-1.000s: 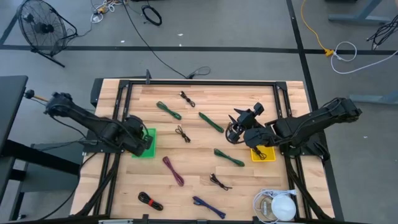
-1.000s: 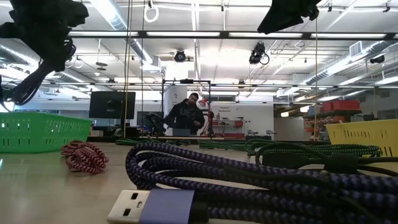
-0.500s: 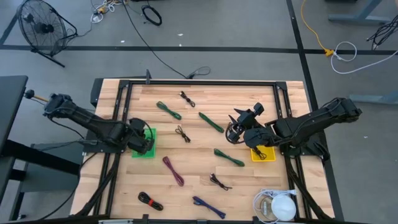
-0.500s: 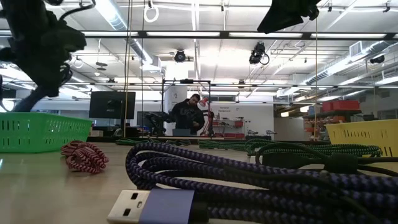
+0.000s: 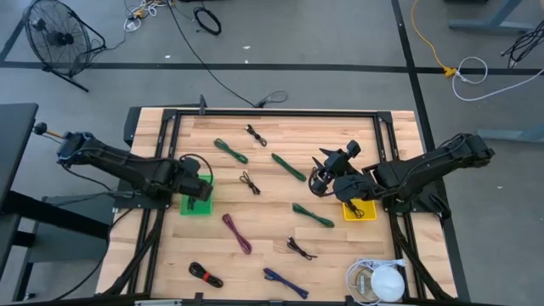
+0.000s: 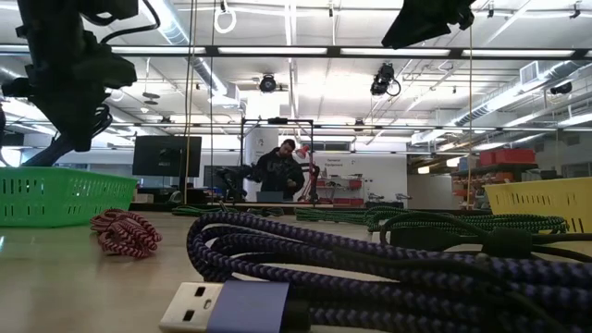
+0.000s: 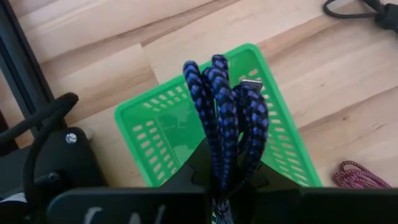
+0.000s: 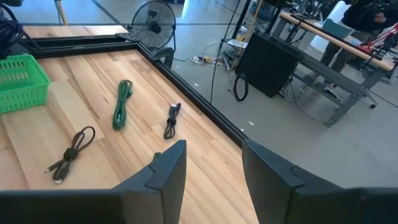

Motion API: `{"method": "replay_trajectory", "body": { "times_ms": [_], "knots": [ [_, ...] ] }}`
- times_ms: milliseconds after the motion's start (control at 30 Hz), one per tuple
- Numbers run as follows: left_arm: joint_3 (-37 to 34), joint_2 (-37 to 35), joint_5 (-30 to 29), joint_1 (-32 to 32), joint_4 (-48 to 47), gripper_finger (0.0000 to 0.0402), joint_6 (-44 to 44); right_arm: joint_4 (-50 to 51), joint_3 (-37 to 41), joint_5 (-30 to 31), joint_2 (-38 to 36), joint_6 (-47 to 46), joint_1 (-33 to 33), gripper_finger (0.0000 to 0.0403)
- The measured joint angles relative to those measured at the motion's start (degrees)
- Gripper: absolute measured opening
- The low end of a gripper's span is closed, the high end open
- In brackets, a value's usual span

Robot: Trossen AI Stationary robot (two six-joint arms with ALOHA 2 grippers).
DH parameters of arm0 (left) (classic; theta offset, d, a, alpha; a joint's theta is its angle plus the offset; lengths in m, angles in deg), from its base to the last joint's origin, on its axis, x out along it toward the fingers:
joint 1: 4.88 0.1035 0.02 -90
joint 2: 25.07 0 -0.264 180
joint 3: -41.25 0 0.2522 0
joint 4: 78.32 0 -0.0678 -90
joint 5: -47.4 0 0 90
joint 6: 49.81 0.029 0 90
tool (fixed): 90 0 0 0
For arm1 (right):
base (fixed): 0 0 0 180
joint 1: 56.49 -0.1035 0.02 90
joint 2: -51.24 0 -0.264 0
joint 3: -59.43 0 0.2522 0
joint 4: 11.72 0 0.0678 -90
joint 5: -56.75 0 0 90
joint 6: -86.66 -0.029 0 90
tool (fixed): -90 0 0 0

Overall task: Pick & Place USB Port
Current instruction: Put the purple black charger cable into the green bin, then put the green black charger cable into the green bin

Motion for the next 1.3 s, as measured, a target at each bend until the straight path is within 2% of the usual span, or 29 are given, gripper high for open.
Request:
{"method": "replay_trajectory", "body": {
  "times_ms": [200, 633, 933, 1133, 1300],
  "knots": [
    [0.00, 0.00, 1.31, 1.03, -0.07, 0.0045, -1.58, 0.00, 0.00, 0.00, 0.00, 0.01, -0.01, 0.0158],
    [0.00, 0.00, 0.20, 1.07, -1.88, 0.0062, -2.15, 0.00, 0.00, 0.00, 0.00, 0.24, 0.01, 0.0158],
    [0.00, 0.02, -0.14, 0.94, -2.98, 0.0138, -2.56, 0.04, 0.00, 0.00, 0.00, 0.24, 0.01, 0.0158],
    [0.00, 0.02, -4.77, 0.96, -5.11, 0.0181, -1.95, 0.07, 0.00, 0.00, 0.00, 0.24, 0.01, 0.0158],
    [0.02, 0.02, -12.63, 1.33, -3.07, 0.0190, 5.59, 0.07, 0.00, 0.39, 0.00, 0.24, 0.01, 0.0158]
  ]
}}
